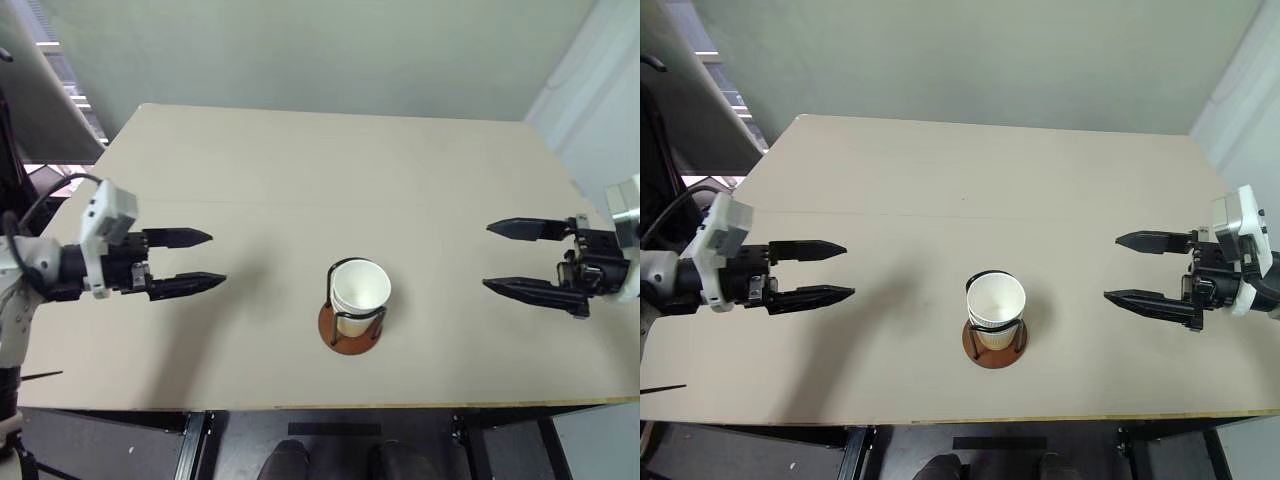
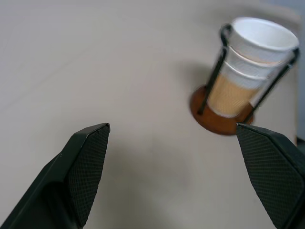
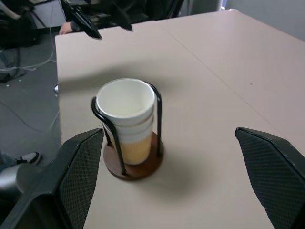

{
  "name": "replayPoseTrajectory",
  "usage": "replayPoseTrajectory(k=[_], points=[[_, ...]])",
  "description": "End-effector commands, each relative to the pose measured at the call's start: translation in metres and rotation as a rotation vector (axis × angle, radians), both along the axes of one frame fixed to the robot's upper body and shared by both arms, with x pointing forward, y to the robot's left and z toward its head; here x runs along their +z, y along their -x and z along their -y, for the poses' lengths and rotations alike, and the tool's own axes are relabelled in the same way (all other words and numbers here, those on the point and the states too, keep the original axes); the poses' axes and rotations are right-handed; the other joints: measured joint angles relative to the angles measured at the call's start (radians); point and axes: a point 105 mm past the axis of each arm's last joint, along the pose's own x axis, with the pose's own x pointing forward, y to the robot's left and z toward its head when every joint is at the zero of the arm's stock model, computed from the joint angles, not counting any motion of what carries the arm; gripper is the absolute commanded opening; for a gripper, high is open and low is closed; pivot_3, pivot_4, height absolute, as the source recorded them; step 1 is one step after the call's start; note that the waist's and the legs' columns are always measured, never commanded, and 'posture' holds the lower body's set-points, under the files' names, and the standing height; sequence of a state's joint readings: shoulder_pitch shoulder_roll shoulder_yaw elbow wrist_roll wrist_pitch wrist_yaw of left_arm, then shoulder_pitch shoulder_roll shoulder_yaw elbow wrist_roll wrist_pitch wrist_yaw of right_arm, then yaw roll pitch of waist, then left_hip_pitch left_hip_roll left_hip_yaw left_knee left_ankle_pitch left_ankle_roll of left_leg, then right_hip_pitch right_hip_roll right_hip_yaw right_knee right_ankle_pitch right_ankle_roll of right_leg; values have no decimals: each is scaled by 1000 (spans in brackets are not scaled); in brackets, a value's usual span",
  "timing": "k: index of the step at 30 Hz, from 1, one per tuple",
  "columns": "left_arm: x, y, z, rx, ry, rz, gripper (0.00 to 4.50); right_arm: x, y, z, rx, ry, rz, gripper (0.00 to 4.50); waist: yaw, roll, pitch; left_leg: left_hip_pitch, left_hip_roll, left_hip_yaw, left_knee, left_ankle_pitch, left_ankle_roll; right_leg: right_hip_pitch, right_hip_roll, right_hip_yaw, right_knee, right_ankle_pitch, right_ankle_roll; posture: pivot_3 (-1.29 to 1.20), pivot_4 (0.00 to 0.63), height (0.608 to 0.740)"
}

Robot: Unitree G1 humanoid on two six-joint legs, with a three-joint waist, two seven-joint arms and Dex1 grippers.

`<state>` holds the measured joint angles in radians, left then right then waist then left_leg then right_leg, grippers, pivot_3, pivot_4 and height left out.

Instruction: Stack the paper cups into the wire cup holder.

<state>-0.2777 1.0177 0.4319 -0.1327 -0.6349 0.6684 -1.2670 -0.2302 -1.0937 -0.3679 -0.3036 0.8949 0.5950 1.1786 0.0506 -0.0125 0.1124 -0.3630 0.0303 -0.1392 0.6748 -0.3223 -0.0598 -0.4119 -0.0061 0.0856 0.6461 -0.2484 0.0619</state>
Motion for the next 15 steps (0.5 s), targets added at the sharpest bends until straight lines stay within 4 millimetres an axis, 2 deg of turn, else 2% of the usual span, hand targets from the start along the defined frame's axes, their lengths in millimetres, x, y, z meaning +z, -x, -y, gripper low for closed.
replayPoseTrajectory(k=[1, 15], points=[[13, 10, 10, -10, 19, 64, 4481, 5, -1, 0, 10, 5, 40, 4500, 0, 0, 0, 0, 0, 3, 0, 0, 0, 0, 0, 0, 0, 0, 0, 0, 150, 740], [6, 13, 6, -4, -12, 6, 4481, 2, -3, 0, 36, 15, 18, 4500, -6, 0, 0, 5, 0, 11, -1, -1, -1, 1, 1, 0, 3, -1, -3, 0, 150, 740]])
